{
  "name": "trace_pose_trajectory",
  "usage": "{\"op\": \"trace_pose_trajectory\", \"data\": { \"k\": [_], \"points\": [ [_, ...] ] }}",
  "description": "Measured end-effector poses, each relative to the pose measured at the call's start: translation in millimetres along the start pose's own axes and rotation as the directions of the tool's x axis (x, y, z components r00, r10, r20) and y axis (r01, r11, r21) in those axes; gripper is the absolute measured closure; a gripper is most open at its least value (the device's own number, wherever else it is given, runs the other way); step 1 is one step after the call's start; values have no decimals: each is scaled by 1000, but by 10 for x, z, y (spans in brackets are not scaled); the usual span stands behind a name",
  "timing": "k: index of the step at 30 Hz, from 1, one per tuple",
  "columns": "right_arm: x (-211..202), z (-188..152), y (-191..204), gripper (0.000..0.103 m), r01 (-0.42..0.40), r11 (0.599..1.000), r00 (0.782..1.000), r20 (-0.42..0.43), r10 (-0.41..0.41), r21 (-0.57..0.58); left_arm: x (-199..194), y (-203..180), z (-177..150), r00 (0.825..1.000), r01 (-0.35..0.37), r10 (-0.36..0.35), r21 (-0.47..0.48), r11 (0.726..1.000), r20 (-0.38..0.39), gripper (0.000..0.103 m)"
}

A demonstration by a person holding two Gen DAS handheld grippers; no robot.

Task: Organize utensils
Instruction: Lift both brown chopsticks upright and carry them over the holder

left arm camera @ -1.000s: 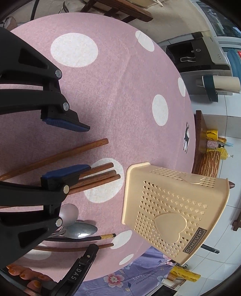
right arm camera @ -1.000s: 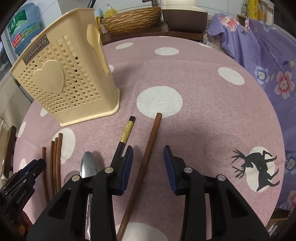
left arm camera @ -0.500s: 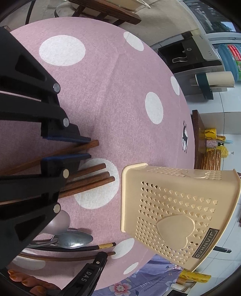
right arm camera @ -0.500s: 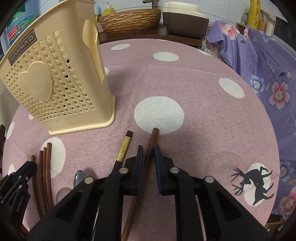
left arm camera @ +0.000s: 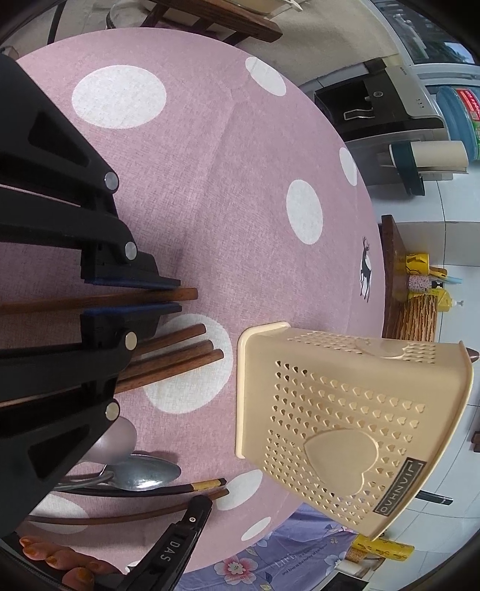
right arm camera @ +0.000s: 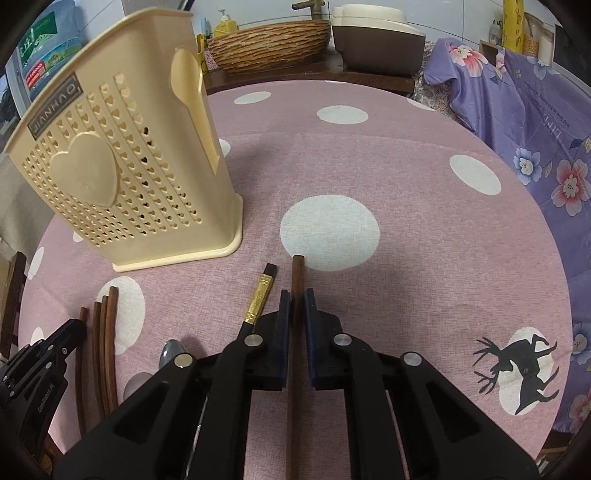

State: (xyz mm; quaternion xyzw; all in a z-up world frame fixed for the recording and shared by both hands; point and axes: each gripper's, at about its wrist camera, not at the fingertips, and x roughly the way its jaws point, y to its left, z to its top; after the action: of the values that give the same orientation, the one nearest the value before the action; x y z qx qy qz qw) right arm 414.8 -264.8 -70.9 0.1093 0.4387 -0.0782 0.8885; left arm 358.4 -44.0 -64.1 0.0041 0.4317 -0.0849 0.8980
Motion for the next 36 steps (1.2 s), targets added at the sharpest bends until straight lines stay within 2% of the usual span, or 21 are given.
{"op": "trace_pose_trajectory", "data": {
  "k": [9, 15, 20, 24, 28, 36],
  "points": [
    [-391, 55, -73, 95, -118, 993, 987, 102, 121, -29, -373, 123, 85, 994, 64, -60, -42, 997, 94, 95],
    [-970, 176, -104, 95, -175, 980, 955, 223, 193, -97, -882, 223, 274, 970, 103, -92, -39, 994, 227, 95],
    [-1367, 302, -169, 95, -203, 972, 934, 274, 229, -119, -1261, 281, 454, 943, 102, -90, -22, 995, 321, 95],
    [-1595, 374, -248, 95, -212, 970, 923, 303, 239, -121, -1399, 351, 558, 932, 122, -105, -27, 992, 346, 95],
    [-1782, 404, -270, 95, -200, 969, 913, 331, 238, -143, -1520, 387, 594, 922, 103, -88, -21, 994, 378, 95],
    [-1917, 399, -254, 95, -175, 968, 912, 341, 227, -177, -1557, 418, 601, 921, 110, -96, -16, 994, 378, 95]
  ]
}}
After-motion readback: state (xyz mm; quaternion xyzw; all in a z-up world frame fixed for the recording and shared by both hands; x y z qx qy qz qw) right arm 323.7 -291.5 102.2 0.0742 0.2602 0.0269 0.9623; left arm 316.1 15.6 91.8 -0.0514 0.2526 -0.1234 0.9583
